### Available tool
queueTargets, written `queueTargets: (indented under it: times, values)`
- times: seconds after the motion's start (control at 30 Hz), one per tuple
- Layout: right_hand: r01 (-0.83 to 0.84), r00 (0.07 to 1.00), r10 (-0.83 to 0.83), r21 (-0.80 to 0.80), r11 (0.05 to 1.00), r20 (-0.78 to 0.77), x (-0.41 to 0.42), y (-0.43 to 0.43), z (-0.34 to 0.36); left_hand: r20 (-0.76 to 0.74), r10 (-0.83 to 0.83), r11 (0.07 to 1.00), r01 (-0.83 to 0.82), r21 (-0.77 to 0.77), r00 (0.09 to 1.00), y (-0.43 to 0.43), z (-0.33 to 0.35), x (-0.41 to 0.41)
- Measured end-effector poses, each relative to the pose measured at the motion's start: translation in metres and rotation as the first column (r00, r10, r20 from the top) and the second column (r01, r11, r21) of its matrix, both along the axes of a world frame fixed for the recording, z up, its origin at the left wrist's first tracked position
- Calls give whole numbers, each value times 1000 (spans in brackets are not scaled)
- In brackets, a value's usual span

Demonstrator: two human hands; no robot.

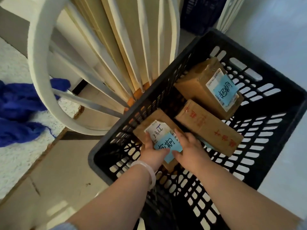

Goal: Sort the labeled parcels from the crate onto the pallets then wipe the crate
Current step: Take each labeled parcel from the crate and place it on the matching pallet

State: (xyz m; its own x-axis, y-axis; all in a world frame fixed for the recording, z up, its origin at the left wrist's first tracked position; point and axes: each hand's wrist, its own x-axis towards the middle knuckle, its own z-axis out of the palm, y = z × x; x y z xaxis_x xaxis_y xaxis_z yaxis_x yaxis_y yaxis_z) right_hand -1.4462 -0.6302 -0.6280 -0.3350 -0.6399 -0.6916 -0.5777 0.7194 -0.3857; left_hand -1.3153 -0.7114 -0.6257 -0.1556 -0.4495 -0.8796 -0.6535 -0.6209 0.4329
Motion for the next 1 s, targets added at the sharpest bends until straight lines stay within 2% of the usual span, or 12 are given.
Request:
queueTargets:
  times: [0.13, 0.27, 0.43, 0.63, 0.77, 0.9, 1.0]
  values:
    - [187, 982, -186, -91, 978, 23, 9, 6, 13, 18, -77, 995, 79, -67, 997, 3, 16, 2]
    - [416, 905, -395, -137, 899, 154, 16, 18, 49, -30, -195, 966, 187, -178, 980, 6, 51, 10]
    - [542, 838, -497, -234, 808, 226, 19, 32, 113, -121, -376, 883, 316, -348, 919, 7, 113, 19]
    - [576, 816, -453, -439, 690, 359, 34, 40, 200, -201, -555, 716, 340, -609, 807, 0, 192, 33]
    - [506, 863, -386, -573, 645, 327, 64, 27, 259, -250, -632, 601, 261, -756, 733, -13, 246, 73]
    - [393, 919, -244, -688, 610, 309, 121, -3, 305, -240, -578, 511, 116, -852, 780, -36, 290, 144]
    - [313, 944, -111, -741, 593, 310, 185, -36, 329, -291, -478, 492, -21, -870, 829, -52, 315, 219]
